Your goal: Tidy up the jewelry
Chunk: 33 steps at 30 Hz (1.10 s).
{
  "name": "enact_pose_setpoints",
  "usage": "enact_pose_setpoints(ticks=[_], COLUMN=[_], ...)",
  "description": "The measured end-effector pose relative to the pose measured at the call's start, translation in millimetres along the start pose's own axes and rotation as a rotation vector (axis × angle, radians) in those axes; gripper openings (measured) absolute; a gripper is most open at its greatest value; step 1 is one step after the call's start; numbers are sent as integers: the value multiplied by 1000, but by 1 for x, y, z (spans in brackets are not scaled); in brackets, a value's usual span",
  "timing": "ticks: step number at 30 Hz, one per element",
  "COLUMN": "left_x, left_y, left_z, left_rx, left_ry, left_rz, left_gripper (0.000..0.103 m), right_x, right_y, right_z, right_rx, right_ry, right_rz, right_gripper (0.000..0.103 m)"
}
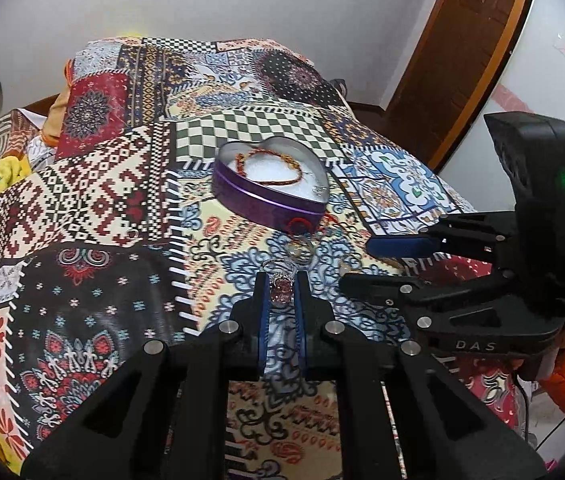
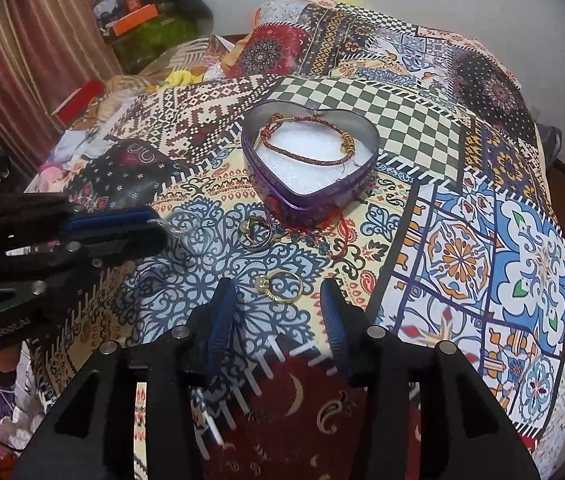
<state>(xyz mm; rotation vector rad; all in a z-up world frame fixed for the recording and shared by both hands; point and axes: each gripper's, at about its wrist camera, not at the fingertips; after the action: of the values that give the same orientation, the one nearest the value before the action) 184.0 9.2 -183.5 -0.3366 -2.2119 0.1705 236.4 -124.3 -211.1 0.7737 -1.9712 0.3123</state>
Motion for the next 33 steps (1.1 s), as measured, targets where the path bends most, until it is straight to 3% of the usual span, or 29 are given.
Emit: enact_pose_setpoints(ticks=[5, 9, 16, 33], left_x=[-3, -5, 4, 42], left_y=[8, 9, 5, -2], left_z=[1, 2, -4, -40], left_rx=[24, 32, 29, 3], left_ry=[-9, -9, -33, -171], left_rz=[-1, 7, 14, -29], left_gripper=[10, 10, 10, 10], right_x=[-9, -12, -7, 65], right_y=[2, -2, -2, -8], right_z=[-1, -2, -2, -23], right_rx=[19, 10, -7, -55], right_ry=[13, 10, -12, -262], right_rz=[-2, -15, -14, 48], right_gripper=[40, 24, 23, 23])
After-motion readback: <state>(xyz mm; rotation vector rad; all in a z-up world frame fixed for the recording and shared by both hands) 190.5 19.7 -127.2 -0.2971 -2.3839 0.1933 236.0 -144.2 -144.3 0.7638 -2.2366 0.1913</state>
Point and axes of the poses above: each gripper's, at about its wrist camera, not at the fingertips, and x roughly against the way its jaws point, y to its left, z to its underside, and after that the axes turned 1 degree about x, right-handed
